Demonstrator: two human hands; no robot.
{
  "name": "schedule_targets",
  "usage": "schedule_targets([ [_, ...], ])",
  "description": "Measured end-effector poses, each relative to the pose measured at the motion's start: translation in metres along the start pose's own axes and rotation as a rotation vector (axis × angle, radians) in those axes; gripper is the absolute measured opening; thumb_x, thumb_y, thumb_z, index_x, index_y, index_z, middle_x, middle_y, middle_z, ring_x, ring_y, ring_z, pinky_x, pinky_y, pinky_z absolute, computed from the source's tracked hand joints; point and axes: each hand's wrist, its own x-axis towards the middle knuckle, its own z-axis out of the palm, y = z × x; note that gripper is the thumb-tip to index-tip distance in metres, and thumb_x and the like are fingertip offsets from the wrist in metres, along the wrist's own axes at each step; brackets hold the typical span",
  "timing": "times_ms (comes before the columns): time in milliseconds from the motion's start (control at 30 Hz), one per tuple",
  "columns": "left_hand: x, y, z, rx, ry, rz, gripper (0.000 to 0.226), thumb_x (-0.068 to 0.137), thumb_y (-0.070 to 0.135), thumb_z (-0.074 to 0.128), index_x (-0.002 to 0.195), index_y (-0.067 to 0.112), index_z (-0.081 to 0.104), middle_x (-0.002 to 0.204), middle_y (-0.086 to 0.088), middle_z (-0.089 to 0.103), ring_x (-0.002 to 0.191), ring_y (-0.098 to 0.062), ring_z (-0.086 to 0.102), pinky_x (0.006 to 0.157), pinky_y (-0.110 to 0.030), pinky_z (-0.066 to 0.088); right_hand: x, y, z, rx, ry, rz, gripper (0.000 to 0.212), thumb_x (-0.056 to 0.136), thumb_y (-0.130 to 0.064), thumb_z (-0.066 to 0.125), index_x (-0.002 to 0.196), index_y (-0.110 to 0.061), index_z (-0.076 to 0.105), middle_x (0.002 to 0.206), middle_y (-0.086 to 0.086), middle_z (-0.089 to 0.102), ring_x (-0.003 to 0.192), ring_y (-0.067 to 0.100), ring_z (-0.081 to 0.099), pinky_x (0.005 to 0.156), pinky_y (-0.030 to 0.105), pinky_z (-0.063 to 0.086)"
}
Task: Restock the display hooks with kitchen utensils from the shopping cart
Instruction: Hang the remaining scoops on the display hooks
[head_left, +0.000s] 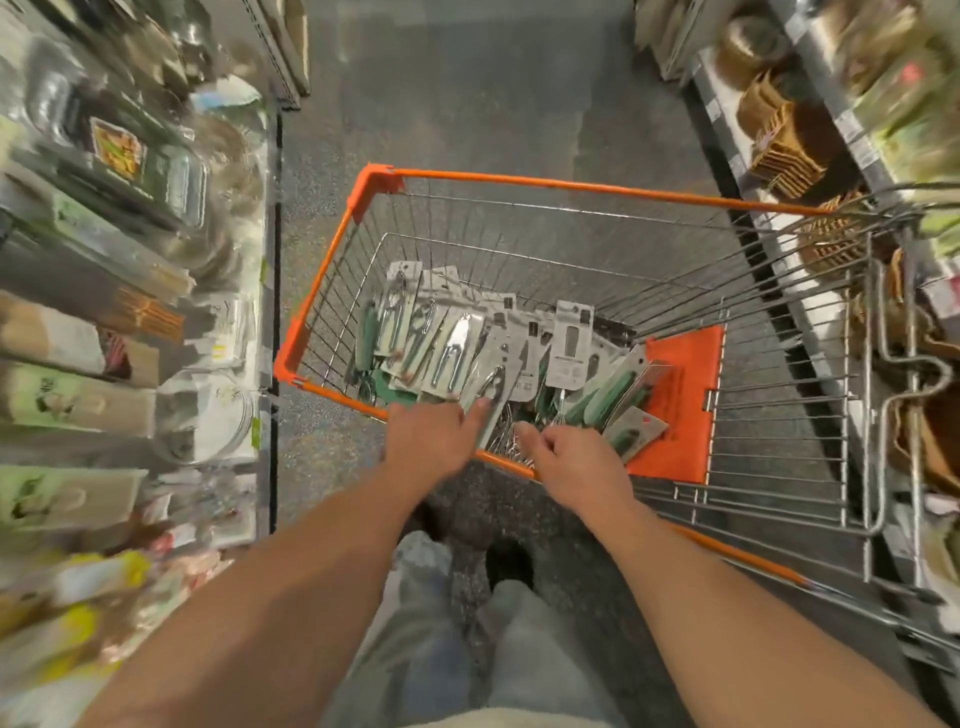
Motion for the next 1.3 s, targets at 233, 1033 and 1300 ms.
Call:
schedule_targets([
  [233, -0.071, 0.002, 0.051, -0.059, 0.014, -0.050, 0.087, 0.103, 0.066, -0.003, 0.097, 0.023, 0.072, 0.082, -0.002, 0.069, 0.089, -0.024, 0.068, 0.101, -0.048, 0.037, -0.064, 0.012, 0.027, -0.143, -0.026, -0.032, 0.067, 0.102, -0.070, 0.023, 0.079, -0.020, 0.062, 0.074, 0.000, 0.064, 0.073, 0.020, 0.062, 0.075, 0.040, 0.055],
  [1033, -0.292, -0.063, 0.150, -0.090, 0.084, -0.058, 0.062, 0.109, 0.054, 0.009, 0.064, 0.025, 0.041, 0.074, -0.001, 0.055, 0.081, -0.024, 0.054, 0.106, -0.050, 0.042, -0.240, -0.024, 0.164, -0.226, 0.032, 0.084, 0.062, 0.103, -0.068, 0.021, 0.087, -0.022, 0.059, 0.076, -0.004, 0.057, 0.078, 0.022, 0.061, 0.070, 0.037, 0.052],
  [1300, -0.292, -0.085, 0.148, -0.684, 0.066, -0.135, 0.051, 0.109, 0.050, 0.033, 0.107, 0.013, 0.067, 0.087, -0.003, 0.066, 0.077, -0.020, 0.064, 0.089, -0.044, 0.056, -0.225, -0.026, 0.179, -0.131, -0.206, 0.168, 0.068, 0.102, -0.070, 0.020, 0.090, -0.018, 0.060, 0.099, 0.006, 0.064, 0.094, 0.026, 0.061, 0.085, 0.040, 0.050],
])
